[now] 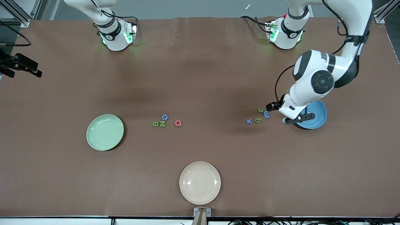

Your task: Sort upper and lower case letters into plates

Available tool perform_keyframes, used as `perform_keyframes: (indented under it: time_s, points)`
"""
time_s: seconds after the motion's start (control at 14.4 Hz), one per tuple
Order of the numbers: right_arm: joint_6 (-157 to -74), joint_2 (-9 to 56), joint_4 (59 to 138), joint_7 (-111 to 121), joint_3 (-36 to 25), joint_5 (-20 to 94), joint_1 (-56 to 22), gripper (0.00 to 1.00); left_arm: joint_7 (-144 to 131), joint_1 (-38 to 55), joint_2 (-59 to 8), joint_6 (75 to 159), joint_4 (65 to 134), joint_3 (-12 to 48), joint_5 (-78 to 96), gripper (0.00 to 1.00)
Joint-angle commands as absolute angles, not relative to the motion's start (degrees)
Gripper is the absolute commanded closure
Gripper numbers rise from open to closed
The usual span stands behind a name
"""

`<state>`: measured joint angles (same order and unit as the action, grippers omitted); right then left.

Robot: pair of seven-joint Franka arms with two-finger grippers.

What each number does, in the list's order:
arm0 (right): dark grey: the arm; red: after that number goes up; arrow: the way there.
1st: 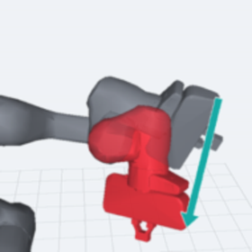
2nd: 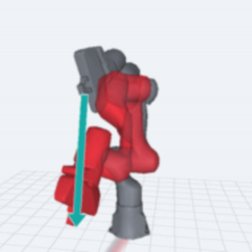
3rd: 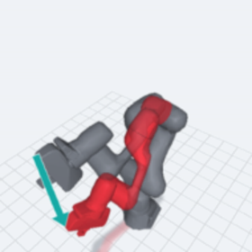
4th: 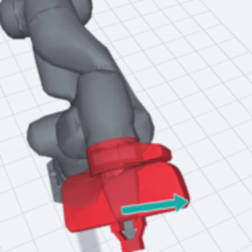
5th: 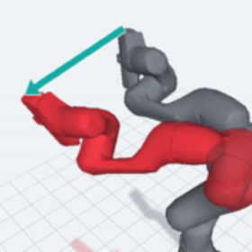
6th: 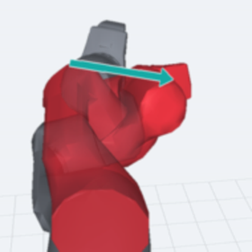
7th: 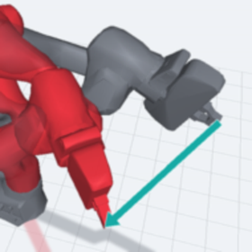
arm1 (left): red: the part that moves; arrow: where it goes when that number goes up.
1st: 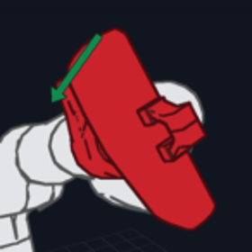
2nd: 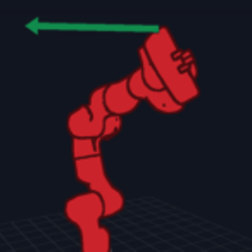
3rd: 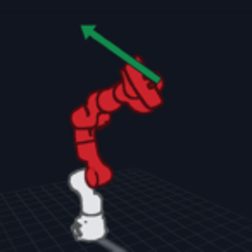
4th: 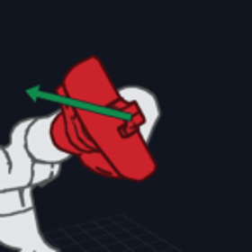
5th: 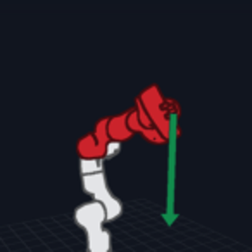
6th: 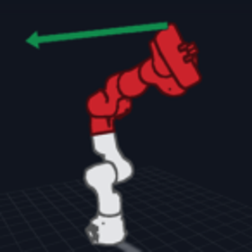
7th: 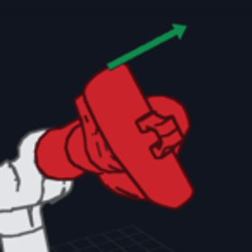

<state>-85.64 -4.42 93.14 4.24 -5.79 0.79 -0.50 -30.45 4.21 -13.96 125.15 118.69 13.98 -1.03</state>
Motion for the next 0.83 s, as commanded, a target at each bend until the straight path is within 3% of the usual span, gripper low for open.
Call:
perform_keyframes:
  time_s: [0.0, 0.55, 0.76]
  points:
    - [-85.1, -6.2, 95.3, 4.7, -5.6, 0.5, -0.5, 0.0, -35.2, 5.4, -16.8, 131.4, 121.1, 14.1, -4.1, 0.0]
    - [-84.6, -6.1, 95.3, 4.7, -5.6, 0.5, -0.7, 0.0, -41.2, 5.2, -25.3, 142.1, 122.2, 14.1, -8.0, 0.01]
    - [-84.6, -6.1, 95.3, 4.6, -5.6, 0.5, -0.8, 0.0, -41.7, 5.0, -25.6, 143.9, 124.1, 14.0, -8.0, 0.13]
